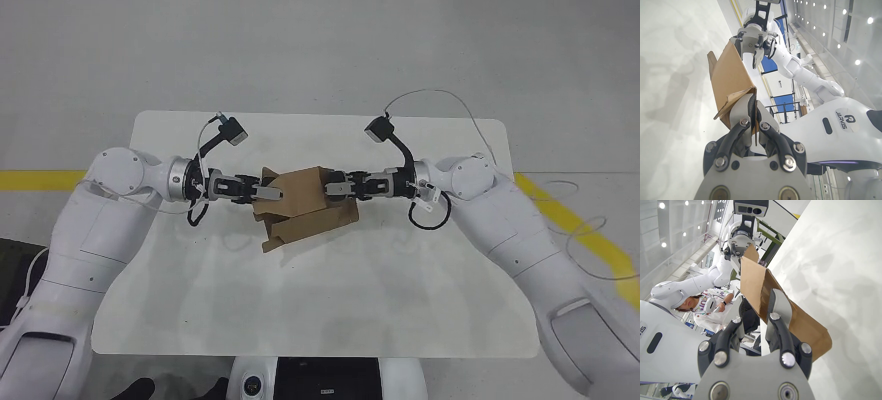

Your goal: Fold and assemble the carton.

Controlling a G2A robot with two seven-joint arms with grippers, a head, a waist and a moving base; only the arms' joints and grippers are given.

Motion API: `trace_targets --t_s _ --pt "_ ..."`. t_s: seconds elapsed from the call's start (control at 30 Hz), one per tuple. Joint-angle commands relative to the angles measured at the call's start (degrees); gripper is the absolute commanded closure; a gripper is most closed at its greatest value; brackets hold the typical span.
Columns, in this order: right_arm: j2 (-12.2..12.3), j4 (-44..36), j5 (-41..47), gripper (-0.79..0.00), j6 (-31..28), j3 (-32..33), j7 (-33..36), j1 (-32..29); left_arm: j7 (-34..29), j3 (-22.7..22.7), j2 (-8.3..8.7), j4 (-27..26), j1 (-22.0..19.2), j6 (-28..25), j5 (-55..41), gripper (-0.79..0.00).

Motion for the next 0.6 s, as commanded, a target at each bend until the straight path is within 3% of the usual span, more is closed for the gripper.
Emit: trace_targets --t_s 0.0,0.57 --pt "-0.11 0.23 0.28 -0.246 0.14 -0.74 0.14 0.39 0.15 0.0 0.03 -0.11 0.07 -0.14 0.19 0.0" --pt "-2.06 2.4 4.51 -0.234 0.59 -6.42 0.6 3.25 0.63 0.46 0.12 -0.8 0.6 -0.62 0.68 0.0"
